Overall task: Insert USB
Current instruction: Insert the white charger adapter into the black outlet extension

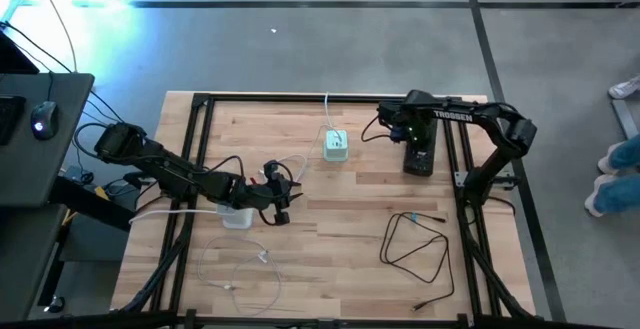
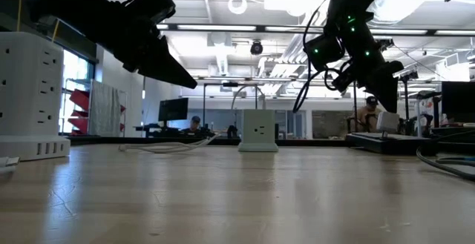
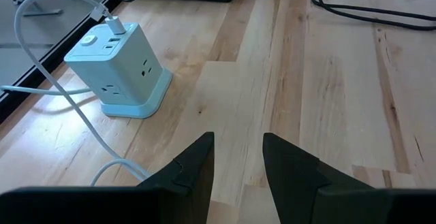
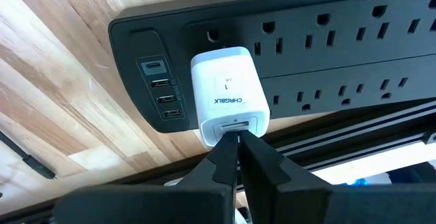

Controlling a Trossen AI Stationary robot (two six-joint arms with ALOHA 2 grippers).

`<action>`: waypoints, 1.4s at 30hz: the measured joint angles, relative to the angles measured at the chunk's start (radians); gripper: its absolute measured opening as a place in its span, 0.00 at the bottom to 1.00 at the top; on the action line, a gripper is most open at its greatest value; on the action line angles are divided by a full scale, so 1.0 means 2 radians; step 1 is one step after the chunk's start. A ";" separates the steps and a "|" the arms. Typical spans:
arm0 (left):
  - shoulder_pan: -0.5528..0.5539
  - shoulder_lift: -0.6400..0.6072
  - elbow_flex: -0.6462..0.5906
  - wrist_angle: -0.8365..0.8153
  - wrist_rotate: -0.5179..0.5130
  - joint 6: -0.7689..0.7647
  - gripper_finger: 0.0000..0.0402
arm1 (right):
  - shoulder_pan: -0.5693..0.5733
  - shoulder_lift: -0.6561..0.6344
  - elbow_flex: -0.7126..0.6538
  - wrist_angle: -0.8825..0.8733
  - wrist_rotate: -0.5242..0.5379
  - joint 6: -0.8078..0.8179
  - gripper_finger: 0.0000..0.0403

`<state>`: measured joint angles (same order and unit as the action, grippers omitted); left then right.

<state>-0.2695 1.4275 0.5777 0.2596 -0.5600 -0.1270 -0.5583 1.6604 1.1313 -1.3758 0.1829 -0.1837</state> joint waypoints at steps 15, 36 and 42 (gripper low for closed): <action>0.000 0.000 0.000 0.000 0.000 0.000 0.26 | 0.000 0.000 0.000 -0.015 0.000 0.001 0.00; 0.000 0.000 0.000 0.000 0.000 0.000 0.26 | 0.000 0.000 0.046 -0.021 -0.021 0.024 0.00; 0.000 0.000 0.000 0.000 0.000 -0.001 0.26 | 0.000 0.000 0.039 -0.018 -0.010 0.028 0.00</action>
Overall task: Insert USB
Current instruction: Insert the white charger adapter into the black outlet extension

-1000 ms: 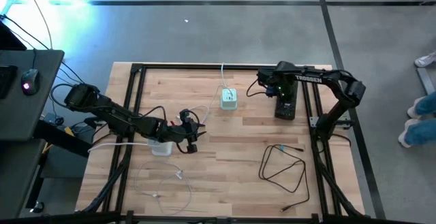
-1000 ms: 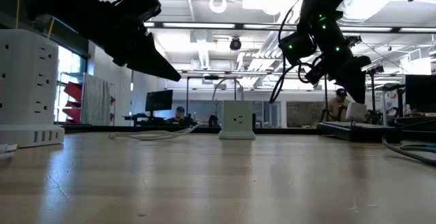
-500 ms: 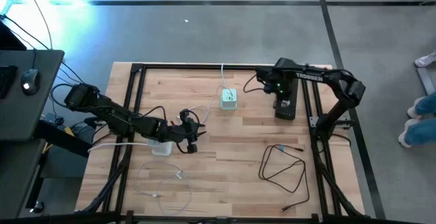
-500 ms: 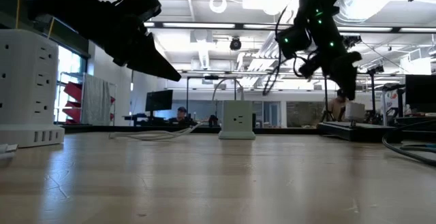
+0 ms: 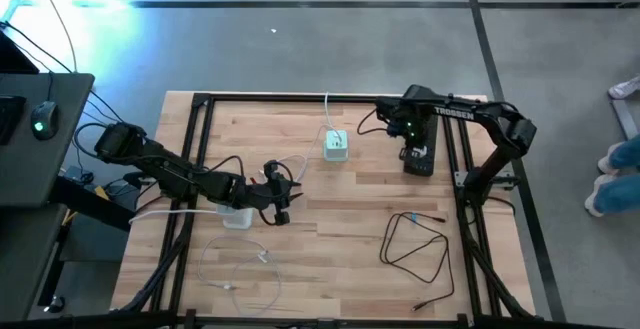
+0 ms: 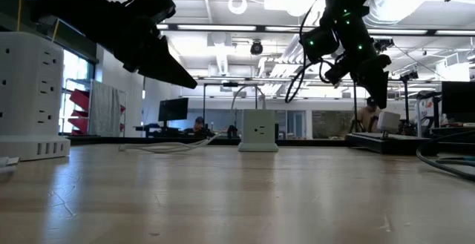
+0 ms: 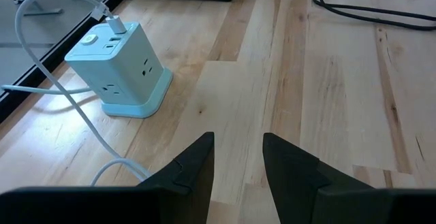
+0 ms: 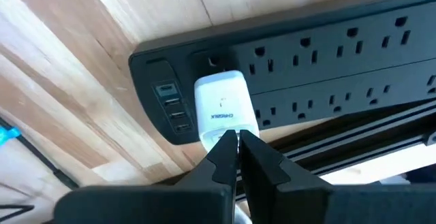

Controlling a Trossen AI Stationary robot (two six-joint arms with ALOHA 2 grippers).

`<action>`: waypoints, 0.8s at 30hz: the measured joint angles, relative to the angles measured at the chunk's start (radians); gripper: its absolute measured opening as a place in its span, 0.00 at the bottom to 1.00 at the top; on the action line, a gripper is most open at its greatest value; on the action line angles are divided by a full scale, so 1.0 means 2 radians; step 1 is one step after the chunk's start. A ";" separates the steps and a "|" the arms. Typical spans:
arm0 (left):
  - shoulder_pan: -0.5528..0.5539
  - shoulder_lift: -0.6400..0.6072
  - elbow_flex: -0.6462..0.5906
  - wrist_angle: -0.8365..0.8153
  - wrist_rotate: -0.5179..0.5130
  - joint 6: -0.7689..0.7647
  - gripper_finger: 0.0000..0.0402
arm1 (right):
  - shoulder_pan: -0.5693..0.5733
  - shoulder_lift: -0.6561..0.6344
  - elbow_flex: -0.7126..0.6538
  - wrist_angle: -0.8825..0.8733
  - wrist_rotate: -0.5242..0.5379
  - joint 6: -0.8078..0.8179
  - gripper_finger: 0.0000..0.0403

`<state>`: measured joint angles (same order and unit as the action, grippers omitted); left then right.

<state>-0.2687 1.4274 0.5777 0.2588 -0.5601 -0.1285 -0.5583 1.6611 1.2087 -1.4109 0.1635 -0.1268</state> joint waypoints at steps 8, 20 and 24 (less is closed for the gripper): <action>0.000 0.000 0.000 0.000 0.000 0.000 0.26 | -0.018 0.000 0.000 -0.009 0.001 0.011 0.00; 0.000 0.000 0.000 0.000 0.000 0.000 0.26 | -0.019 0.011 0.000 -0.007 -0.013 0.017 0.00; 0.000 0.000 0.000 0.000 0.000 0.000 0.26 | -0.019 0.011 0.000 -0.007 -0.017 0.020 0.00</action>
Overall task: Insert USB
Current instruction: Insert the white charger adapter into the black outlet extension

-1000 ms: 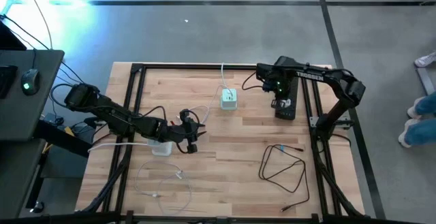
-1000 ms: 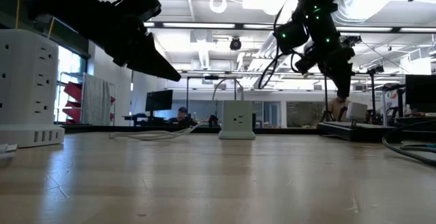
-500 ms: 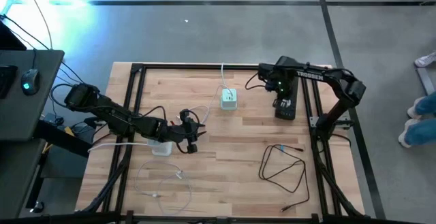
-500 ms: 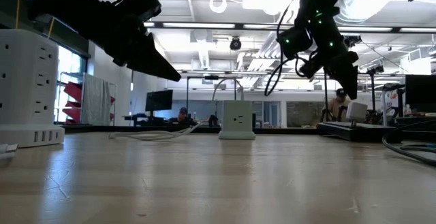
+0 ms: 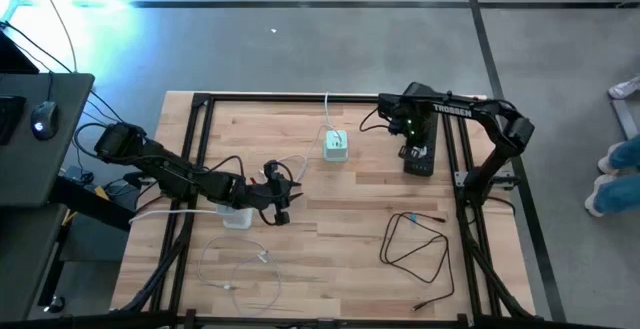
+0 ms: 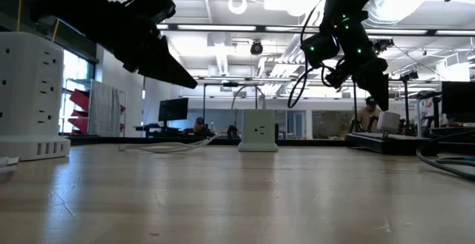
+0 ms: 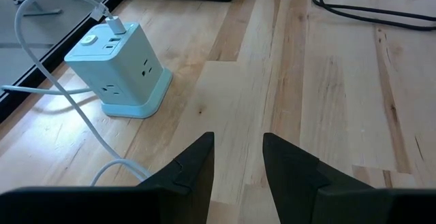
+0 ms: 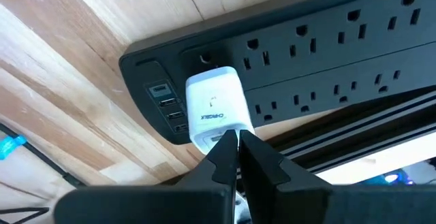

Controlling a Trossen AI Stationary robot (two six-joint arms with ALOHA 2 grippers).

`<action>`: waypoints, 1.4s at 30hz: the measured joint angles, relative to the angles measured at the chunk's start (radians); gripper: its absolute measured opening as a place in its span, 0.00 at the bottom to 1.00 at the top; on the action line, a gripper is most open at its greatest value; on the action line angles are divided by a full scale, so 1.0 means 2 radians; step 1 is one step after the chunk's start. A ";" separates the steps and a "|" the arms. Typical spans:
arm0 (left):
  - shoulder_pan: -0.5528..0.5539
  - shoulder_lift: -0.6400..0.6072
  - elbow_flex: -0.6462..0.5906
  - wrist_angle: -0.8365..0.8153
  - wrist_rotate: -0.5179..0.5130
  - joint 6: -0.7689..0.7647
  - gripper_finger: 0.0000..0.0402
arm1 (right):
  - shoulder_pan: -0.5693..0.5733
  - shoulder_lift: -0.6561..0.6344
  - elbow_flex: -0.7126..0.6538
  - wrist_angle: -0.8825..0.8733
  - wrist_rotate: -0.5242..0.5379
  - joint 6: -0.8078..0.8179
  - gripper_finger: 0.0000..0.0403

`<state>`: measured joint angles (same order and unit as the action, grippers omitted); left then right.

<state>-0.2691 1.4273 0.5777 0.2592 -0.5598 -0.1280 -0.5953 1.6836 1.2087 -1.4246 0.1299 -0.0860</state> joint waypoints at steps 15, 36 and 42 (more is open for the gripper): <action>0.000 0.000 0.000 0.000 0.000 0.000 0.26 | 0.000 0.000 0.000 0.031 -0.010 0.000 0.00; 0.000 0.000 0.000 0.000 0.000 0.000 0.26 | 0.001 -0.024 -0.005 0.035 0.017 -0.005 0.00; 0.000 0.000 0.000 -0.003 0.000 0.000 0.26 | -0.005 -0.048 -0.011 -0.008 -0.002 0.010 0.00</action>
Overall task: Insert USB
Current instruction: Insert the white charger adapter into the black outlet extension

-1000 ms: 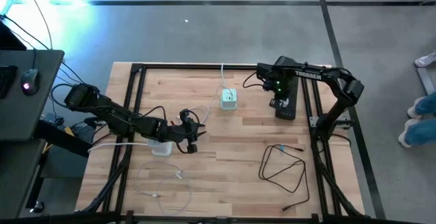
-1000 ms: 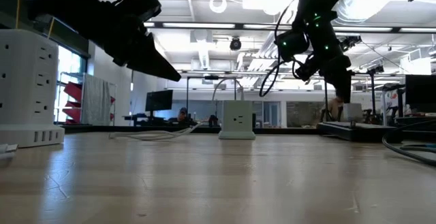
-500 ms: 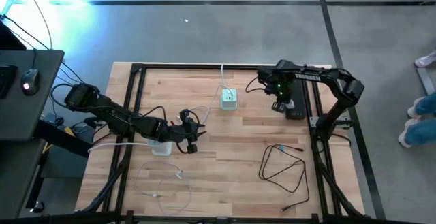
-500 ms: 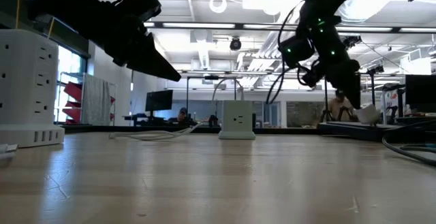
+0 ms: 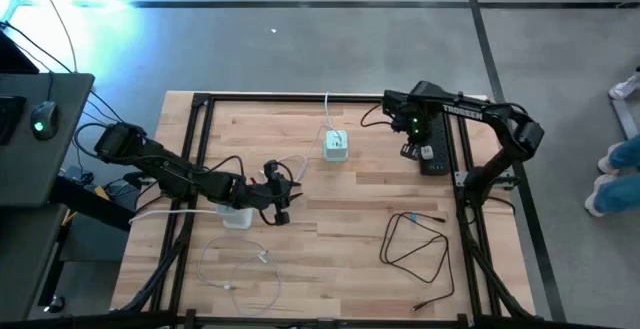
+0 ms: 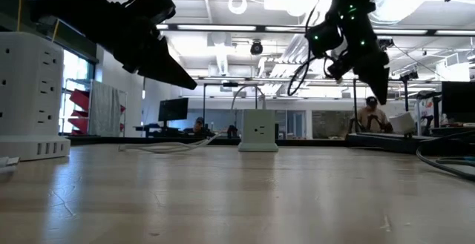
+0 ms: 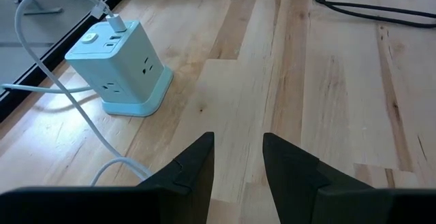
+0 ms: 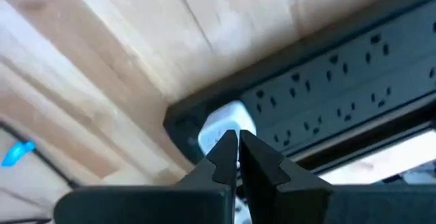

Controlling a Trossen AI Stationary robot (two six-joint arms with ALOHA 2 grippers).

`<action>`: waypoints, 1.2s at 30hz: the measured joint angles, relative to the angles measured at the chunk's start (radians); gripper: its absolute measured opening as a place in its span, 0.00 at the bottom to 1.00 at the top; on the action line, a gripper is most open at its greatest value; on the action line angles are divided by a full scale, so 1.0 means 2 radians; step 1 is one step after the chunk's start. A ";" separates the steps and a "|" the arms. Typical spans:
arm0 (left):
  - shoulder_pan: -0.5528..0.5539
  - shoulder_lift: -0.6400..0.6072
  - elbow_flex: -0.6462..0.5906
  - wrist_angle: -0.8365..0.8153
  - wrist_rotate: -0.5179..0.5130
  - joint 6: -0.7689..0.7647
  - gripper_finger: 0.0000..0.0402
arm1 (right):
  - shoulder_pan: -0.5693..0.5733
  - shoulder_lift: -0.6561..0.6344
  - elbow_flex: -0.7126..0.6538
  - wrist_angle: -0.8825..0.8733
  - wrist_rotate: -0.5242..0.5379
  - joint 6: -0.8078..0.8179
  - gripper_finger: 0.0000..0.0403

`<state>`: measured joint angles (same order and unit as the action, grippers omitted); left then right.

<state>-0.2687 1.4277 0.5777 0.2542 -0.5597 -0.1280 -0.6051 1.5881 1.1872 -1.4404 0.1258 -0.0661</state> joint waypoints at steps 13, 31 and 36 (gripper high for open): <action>0.000 0.000 0.000 -0.001 0.008 -0.001 0.26 | -0.002 -0.013 -0.054 0.012 -0.018 0.004 0.00; 0.000 0.000 0.000 -0.001 0.009 -0.001 0.26 | -0.022 -0.013 -0.068 0.015 0.027 0.008 0.00; 0.000 0.000 0.000 -0.001 0.009 -0.001 0.26 | -0.022 -0.013 -0.069 0.024 0.025 0.004 0.00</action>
<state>-0.2690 1.4277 0.5777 0.2520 -0.5415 -0.1295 -0.6498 1.5623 1.0485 -1.3930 0.1760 -0.0574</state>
